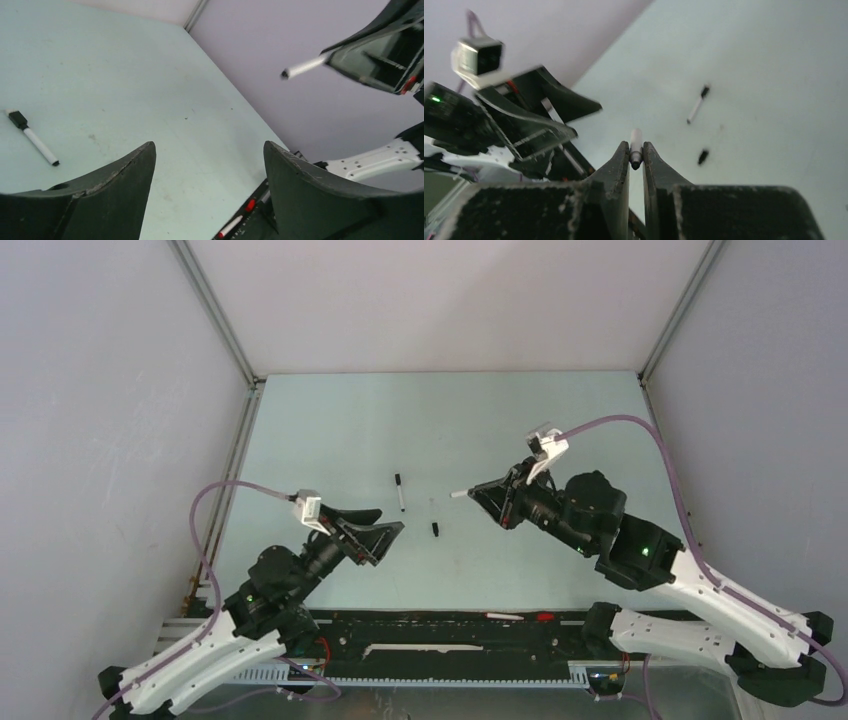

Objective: Insert the pens into the pen caps

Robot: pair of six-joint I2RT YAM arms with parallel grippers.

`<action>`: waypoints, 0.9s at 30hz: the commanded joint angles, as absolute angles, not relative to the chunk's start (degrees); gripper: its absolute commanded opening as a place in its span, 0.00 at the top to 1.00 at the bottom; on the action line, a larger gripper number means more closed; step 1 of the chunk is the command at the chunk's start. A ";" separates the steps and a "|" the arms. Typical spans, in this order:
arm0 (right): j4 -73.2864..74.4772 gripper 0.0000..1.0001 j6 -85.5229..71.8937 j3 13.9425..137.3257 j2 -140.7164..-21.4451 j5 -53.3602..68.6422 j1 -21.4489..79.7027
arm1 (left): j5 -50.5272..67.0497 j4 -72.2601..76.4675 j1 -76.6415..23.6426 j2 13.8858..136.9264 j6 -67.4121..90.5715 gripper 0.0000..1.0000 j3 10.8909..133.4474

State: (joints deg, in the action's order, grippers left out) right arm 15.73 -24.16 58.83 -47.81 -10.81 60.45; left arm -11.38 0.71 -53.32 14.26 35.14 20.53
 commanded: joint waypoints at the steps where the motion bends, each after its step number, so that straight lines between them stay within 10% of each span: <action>1: 31.72 1.00 -32.59 61.13 -49.61 -3.47 56.38 | -9.15 15.53 -53.75 17.60 26.55 0.19 16.50; 27: 37.85 1.00 -34.60 61.09 -56.23 6.58 55.10 | 3.63 33.12 -67.56 42.25 -2.22 0.43 16.31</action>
State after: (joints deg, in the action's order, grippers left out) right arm 38.33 -34.11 59.09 -55.94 4.82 54.68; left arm 2.00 30.06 -66.78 41.58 3.73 16.08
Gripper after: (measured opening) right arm 0.127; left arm 0.577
